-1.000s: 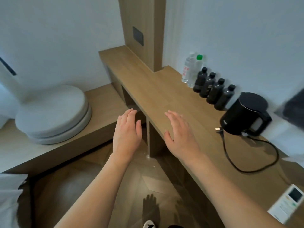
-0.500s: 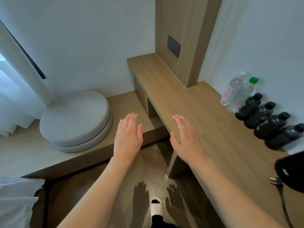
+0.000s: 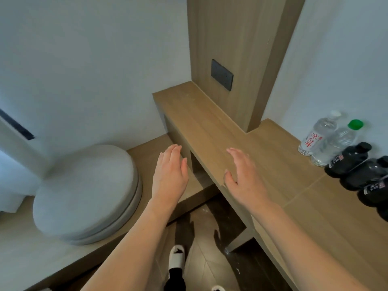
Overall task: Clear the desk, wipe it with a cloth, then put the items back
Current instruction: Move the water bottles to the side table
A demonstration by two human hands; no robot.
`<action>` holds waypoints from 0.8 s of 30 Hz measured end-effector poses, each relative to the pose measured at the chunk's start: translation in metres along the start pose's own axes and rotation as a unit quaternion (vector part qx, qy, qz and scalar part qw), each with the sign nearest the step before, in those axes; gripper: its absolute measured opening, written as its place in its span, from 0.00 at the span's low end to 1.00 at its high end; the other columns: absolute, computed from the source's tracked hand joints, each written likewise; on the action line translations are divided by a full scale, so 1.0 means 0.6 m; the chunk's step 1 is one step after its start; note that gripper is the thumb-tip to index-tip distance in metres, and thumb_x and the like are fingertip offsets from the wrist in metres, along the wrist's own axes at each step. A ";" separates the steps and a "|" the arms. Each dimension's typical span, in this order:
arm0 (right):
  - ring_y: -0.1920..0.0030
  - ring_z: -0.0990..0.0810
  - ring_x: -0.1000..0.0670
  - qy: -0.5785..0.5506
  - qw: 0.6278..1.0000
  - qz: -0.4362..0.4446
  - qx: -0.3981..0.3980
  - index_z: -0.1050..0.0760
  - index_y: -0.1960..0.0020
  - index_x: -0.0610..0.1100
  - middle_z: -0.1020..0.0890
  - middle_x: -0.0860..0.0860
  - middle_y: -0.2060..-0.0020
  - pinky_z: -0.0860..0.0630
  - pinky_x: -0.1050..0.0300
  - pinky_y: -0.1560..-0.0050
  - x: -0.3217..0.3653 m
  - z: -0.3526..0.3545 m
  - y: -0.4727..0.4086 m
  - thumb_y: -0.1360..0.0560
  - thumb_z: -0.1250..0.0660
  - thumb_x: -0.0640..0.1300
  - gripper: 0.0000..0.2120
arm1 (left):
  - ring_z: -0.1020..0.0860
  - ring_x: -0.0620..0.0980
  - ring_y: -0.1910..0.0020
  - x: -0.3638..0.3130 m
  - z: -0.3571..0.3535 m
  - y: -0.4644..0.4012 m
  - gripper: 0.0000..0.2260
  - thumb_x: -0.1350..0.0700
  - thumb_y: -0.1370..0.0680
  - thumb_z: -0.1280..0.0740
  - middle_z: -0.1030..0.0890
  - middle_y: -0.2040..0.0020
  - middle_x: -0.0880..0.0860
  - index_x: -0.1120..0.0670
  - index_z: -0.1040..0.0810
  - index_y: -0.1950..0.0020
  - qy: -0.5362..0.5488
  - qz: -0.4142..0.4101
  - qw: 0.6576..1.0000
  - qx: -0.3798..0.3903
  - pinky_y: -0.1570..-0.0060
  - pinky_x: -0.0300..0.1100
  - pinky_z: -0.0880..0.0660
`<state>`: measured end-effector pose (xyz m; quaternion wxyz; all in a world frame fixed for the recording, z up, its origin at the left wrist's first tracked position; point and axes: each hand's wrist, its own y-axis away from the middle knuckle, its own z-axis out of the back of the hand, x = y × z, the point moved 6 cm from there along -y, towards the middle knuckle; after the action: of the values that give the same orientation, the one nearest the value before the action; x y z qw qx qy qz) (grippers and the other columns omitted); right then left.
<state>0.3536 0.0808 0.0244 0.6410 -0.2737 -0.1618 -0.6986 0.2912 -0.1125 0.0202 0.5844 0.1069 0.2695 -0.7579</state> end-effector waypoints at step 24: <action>0.28 0.34 0.50 -0.033 0.902 -0.346 -0.258 0.37 0.24 0.45 0.32 0.50 0.27 0.41 0.57 0.27 -0.292 0.176 -0.043 0.21 0.37 0.41 0.27 | 0.29 0.53 0.28 -0.294 -0.295 -0.302 0.19 0.59 0.18 0.36 0.26 0.28 0.55 0.58 0.28 0.27 0.112 -0.323 0.909 0.239 0.27 0.38 0.40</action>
<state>0.3517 0.2866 0.0085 0.2607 -0.3792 -0.0816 -0.8841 0.1449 0.1592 0.0085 0.2310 0.2342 0.1638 -0.9300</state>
